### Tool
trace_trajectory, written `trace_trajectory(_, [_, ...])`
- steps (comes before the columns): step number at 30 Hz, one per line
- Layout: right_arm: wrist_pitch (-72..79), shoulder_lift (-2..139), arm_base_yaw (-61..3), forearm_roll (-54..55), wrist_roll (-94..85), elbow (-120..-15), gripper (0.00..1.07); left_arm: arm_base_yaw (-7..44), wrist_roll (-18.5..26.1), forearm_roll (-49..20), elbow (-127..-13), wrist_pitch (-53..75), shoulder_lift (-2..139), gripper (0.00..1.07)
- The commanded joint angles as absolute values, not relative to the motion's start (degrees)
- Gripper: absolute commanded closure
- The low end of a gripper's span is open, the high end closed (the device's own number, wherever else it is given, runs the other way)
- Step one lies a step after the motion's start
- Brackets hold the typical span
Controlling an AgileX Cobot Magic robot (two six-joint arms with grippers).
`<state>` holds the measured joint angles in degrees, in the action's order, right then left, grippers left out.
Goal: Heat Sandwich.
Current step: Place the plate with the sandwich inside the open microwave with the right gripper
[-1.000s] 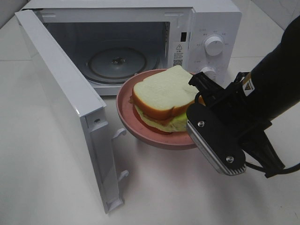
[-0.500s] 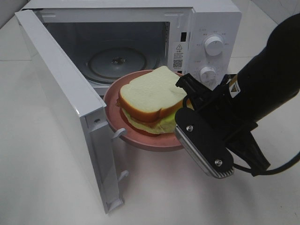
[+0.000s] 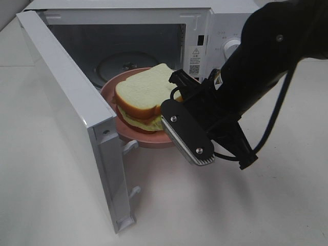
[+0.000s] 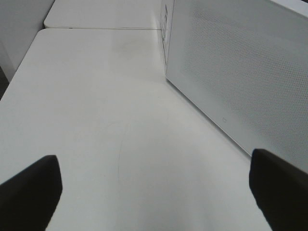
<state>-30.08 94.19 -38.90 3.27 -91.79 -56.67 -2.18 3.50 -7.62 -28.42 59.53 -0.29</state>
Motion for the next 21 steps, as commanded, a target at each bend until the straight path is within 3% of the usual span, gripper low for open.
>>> trace_trajectory(1, [-29.0, 95.5, -39.0, 3.8, -92.8, -59.0, 1.07, -2.2, 3.7, -8.0, -28.3, 59.3, -1.8, 0.07])
trace_trajectory(21, [-32.7, 110.5, -38.6, 3.1, -88.9, -75.7, 1.07, -2.2, 3.7, -8.0, -28.3, 59.3, -1.8, 0.07])
